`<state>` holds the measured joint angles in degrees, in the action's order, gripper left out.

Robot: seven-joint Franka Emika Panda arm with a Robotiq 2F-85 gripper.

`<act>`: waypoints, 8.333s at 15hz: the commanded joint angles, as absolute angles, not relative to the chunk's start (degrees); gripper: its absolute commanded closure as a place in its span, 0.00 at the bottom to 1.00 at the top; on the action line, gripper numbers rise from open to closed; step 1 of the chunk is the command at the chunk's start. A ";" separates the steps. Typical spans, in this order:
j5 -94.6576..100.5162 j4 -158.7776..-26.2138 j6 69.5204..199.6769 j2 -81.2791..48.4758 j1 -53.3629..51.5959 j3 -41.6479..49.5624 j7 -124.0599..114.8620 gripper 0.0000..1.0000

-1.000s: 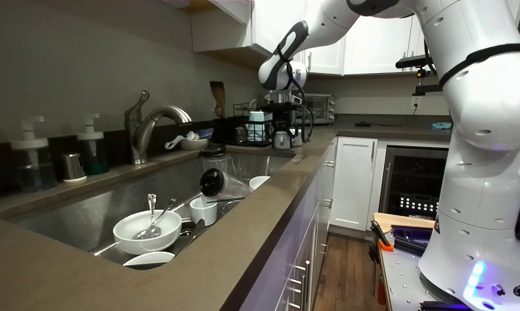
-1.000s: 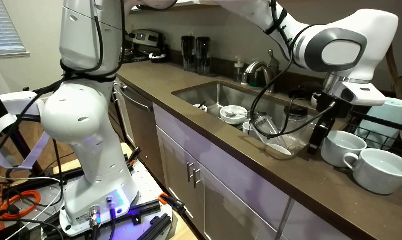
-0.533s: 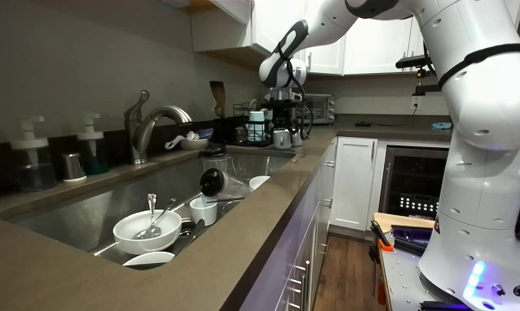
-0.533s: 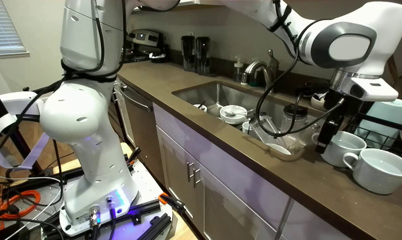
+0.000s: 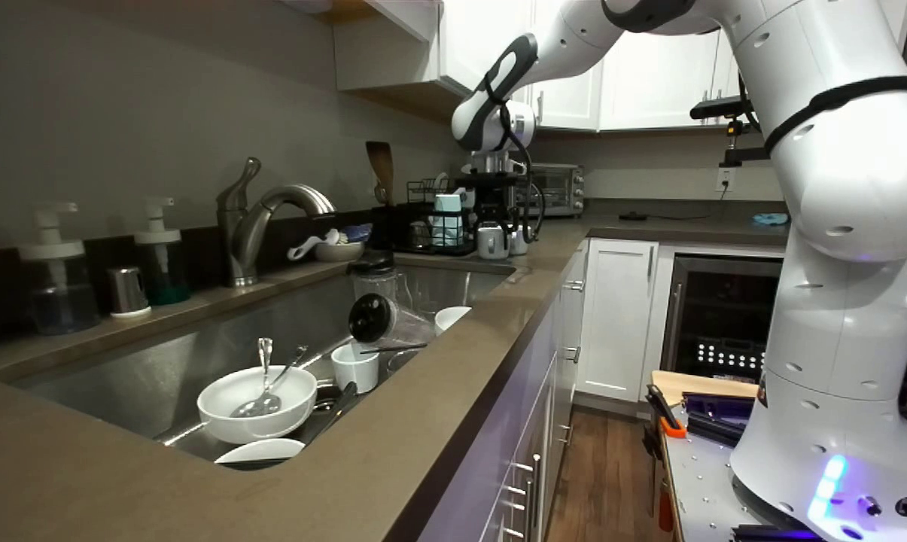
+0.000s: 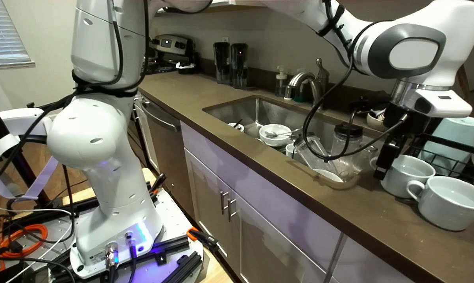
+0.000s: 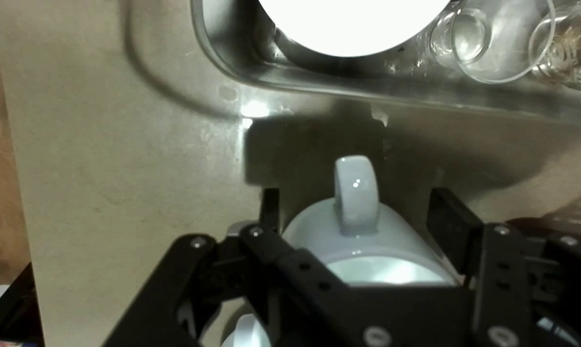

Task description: Pour the water out of the mug on the left and move the mug to the left side of the sink

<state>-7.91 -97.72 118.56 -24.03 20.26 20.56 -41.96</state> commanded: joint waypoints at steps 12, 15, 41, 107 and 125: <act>-9.31 -98.54 117.01 -22.81 20.23 20.32 -42.32 0.14; -9.04 -99.48 117.31 -22.20 19.92 20.34 -42.40 0.23; -8.41 -105.54 118.80 -17.43 19.09 20.37 -41.73 0.54; -9.70 -101.77 118.09 -19.92 20.96 20.63 -29.38 0.70; -7.42 -107.36 119.49 -13.94 18.32 20.50 -31.03 0.96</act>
<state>-8.24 -104.25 118.62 -18.02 19.20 20.31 -31.53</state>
